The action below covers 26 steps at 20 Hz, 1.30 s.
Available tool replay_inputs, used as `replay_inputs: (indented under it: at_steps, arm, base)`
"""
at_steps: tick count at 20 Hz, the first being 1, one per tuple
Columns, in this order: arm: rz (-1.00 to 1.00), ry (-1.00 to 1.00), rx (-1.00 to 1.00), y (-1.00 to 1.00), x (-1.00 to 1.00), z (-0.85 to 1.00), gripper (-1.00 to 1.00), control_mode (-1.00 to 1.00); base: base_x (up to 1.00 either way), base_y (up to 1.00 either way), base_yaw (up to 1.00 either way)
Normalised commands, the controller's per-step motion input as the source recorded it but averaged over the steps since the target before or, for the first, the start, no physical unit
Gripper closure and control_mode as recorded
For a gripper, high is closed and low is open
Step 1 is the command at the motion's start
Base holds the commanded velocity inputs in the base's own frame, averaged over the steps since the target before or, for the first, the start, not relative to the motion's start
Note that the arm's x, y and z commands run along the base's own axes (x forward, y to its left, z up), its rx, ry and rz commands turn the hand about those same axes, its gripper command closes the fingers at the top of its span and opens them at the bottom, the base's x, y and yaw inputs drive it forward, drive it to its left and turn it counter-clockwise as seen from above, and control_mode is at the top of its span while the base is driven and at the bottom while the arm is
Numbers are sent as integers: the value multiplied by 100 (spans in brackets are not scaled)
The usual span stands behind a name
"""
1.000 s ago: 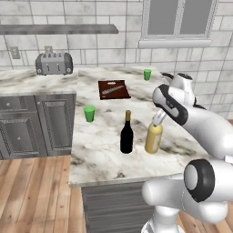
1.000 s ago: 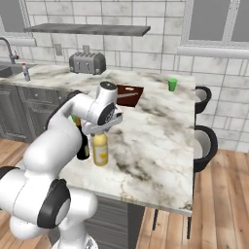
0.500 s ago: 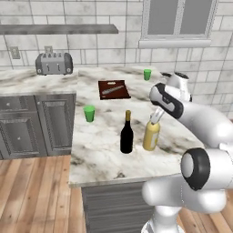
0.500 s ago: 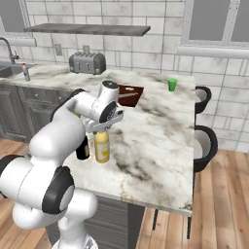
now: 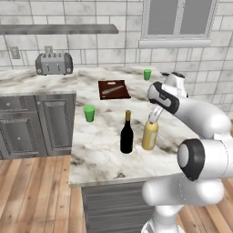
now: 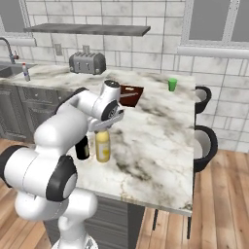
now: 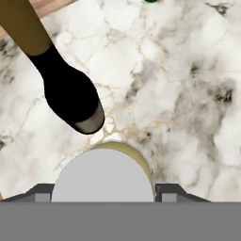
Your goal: Place the drinks on the dining counter in a tight cluster.
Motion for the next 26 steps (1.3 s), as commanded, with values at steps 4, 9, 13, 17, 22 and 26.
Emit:
replay_inputs:
  at_steps: [4,9,13,17,22,26]
  arm:
    - [1,3,-1,0,1,-35,100,-100]
    - [2,0,-1,0,0,-18,100,-100]
    - [2,0,-1,0,0,-4,100,-100]
    - [3,3,0,-1,-1,0,100,-100]
    - [0,0,0,0,0,0,-100,-100]
    - [0,1,0,0,0,0,-100,-100]
  base:
    - [0,0,0]
    - [0,0,0]
    - [0,0,0]
    - [0,0,0]
    - [0,0,0]
    - [0,0,0]
